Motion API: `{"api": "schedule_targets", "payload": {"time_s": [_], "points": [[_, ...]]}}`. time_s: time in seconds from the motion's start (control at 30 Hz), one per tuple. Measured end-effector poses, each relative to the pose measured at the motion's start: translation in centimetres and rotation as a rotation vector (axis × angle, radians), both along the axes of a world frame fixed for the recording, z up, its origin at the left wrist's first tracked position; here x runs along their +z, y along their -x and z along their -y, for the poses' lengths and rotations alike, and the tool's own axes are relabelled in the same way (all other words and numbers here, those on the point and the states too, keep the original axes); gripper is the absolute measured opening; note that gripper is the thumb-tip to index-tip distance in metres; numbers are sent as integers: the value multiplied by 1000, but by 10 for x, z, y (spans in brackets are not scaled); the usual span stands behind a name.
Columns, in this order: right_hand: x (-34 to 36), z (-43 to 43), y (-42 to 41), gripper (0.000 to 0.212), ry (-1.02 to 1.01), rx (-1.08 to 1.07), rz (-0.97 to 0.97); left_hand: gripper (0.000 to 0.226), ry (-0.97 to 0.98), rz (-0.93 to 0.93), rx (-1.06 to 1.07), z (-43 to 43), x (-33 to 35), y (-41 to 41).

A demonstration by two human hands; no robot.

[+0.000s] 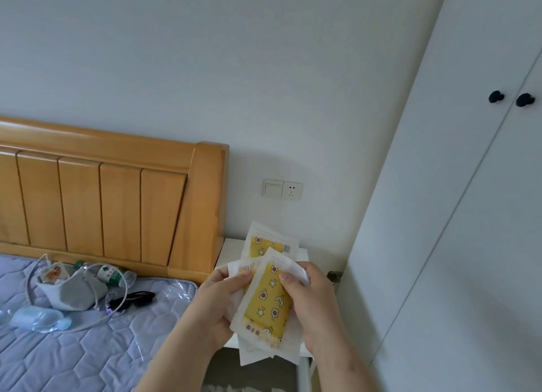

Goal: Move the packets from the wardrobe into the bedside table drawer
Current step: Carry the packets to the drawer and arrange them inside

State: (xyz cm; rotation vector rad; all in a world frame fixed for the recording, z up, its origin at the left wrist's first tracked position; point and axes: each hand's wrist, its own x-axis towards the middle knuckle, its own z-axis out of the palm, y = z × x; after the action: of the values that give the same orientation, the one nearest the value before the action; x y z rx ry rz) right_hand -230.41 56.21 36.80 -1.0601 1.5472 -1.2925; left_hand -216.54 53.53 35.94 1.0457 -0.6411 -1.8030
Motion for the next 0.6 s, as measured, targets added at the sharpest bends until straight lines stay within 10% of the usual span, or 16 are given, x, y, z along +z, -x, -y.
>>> {"api": "schedule_targets", "payload": {"time_s": [0.6], "points": [[-121,43,17,10,-181,-122,61,10,-261,192,0,37,-105,37]]}}
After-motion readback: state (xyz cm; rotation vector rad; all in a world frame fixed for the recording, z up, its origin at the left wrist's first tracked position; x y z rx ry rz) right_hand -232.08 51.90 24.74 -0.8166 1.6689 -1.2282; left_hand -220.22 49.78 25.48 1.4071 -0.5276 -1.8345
